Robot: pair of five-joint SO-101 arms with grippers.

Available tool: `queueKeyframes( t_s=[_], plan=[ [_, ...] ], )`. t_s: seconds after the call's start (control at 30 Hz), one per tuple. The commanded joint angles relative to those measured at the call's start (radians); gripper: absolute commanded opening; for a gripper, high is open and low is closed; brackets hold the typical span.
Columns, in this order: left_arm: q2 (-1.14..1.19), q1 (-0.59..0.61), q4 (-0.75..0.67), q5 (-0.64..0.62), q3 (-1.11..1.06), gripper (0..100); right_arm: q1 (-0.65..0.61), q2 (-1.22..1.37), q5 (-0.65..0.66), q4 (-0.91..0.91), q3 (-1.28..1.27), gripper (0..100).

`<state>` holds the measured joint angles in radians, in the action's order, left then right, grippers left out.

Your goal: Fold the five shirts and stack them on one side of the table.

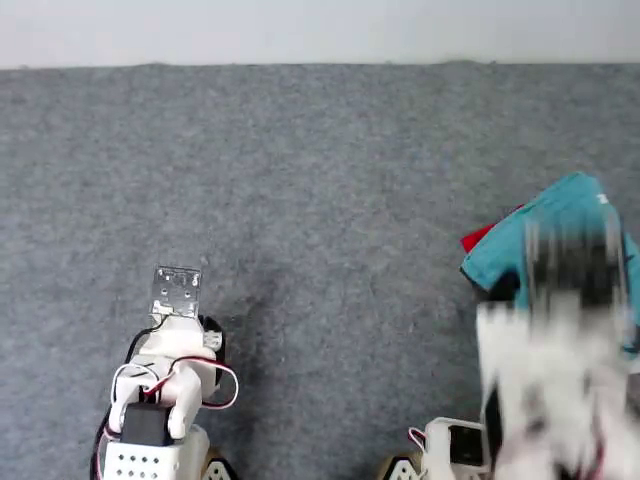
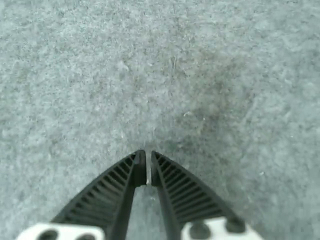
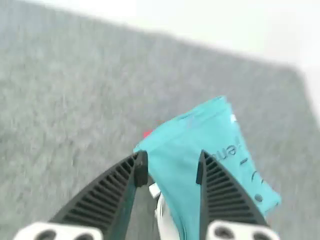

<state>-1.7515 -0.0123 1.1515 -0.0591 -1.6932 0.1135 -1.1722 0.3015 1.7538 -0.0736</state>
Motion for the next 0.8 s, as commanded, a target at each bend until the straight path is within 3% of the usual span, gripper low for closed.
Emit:
queueKeyframes(
  t_s=[0.0, 0.13, 0.4, 0.77],
  plan=[
    [-0.034, 0.006, 0.051, -0.006, 0.007, 3, 0.015, -0.344, 0.009, -0.002, -0.221, 17.9],
    [-0.061, 0.006, 0.101, -0.006, 0.008, 3, 0.008, -0.677, 0.009, -0.125, -0.457, 17.9],
    [-0.063, 0.006, 0.106, -0.006, 0.008, 3, 0.012, -0.613, 0.008, 0.012, -0.588, 17.8],
    [-0.063, 0.006, 0.106, -0.006, 0.008, 3, 0.01, -0.644, 0.017, -0.015, -0.626, 17.7]
  ],
)
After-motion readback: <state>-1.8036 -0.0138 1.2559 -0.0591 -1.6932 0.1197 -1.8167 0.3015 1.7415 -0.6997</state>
